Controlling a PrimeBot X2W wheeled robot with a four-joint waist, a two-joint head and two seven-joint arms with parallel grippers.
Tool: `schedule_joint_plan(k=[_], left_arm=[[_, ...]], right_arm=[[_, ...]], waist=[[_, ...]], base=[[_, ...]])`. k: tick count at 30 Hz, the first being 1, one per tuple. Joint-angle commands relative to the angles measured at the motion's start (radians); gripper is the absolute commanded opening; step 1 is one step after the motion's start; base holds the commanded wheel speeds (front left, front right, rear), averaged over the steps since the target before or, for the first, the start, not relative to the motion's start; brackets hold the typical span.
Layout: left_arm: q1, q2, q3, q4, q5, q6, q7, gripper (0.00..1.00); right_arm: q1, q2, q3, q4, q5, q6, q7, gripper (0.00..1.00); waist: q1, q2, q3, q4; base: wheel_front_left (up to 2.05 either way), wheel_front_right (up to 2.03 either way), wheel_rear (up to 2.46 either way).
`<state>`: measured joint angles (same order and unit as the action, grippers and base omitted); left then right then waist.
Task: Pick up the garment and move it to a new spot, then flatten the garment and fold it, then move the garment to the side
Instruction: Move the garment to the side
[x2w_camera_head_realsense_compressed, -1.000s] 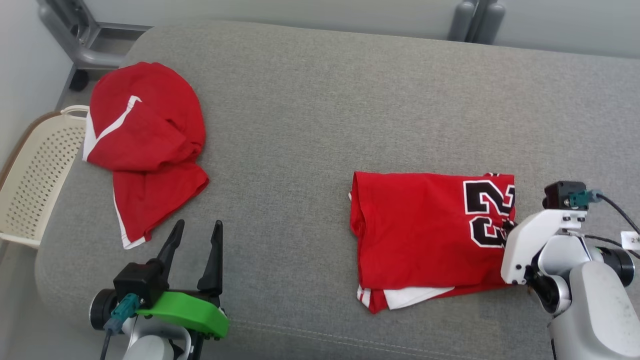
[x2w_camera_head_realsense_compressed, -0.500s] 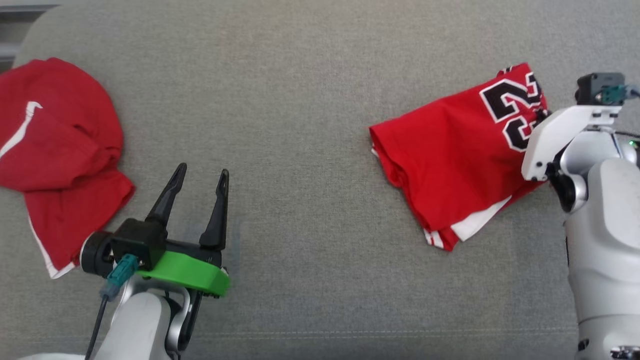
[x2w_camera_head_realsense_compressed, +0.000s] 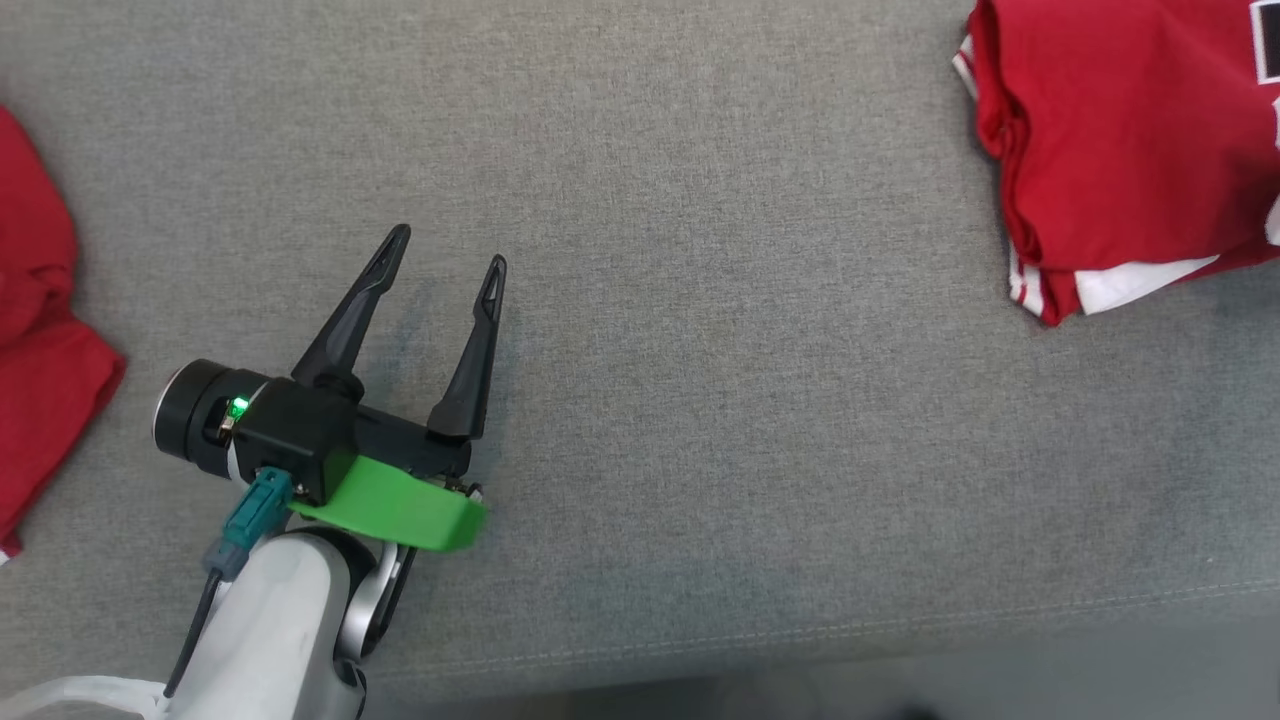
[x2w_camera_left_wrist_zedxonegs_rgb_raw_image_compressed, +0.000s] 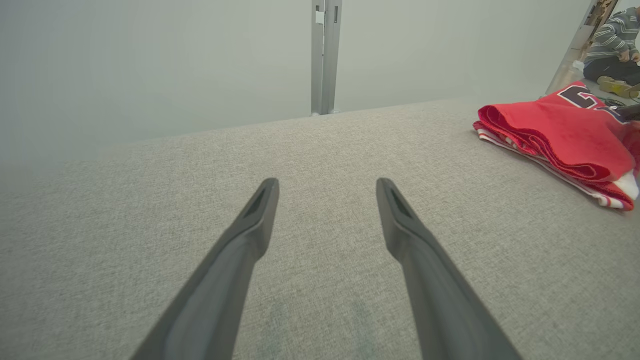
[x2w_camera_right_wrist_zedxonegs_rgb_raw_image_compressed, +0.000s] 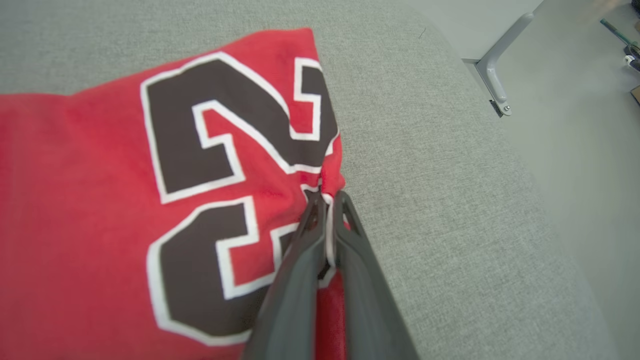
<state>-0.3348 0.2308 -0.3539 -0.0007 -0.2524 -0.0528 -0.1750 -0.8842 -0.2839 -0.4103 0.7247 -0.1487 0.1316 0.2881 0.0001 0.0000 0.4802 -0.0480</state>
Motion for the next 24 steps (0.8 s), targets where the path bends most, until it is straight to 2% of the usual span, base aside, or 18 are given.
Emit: schedule_joint_plan(k=[1,7,19,20,21,24], left_arm=[[-0.015,0.009,-0.002,-0.018,0.010,0.004,0.008,1.00],[-0.016,0.025,-0.017,-0.069,0.018,0.003,0.038,1.00],[0.008,0.055,-0.037,-0.139,0.023,0.002,0.084,1.00],[0.009,0.056,-0.038,-0.142,0.024,0.004,0.085,1.00],[0.010,0.057,-0.039,-0.145,0.024,0.005,0.086,1.00],[0.009,0.054,-0.041,-0.146,0.021,0.010,0.083,1.00]], right_arm=[[-0.019,-0.023,-0.017,0.008,-0.017,-0.002,-0.018,0.00],[-0.048,-0.083,-0.056,0.033,-0.054,-0.002,-0.065,0.00],[-0.149,-0.178,-0.056,0.106,-0.162,-0.002,-0.158,0.00],[-0.149,-0.181,-0.056,0.110,-0.176,-0.002,-0.169,0.29],[-0.150,-0.185,-0.058,0.115,-0.192,-0.002,-0.175,1.00],[-0.158,-0.180,-0.076,0.125,-0.221,-0.002,-0.196,1.00]], waist=[[-0.0001,0.0000,0.056,-0.025],[-0.0001,0.0000,0.076,-0.025],[-0.0001,0.0000,0.106,-0.014],[-0.0001,0.0000,0.109,-0.012],[-0.0001,0.0000,0.111,-0.010],[-0.0001,0.0000,0.114,-0.004]], base=[[0.00,0.00,0.00],[0.00,0.00,0.00],[0.00,0.00,0.00],[0.00,0.00,0.00],[0.00,0.00,0.00],[0.00,0.00,0.00]])
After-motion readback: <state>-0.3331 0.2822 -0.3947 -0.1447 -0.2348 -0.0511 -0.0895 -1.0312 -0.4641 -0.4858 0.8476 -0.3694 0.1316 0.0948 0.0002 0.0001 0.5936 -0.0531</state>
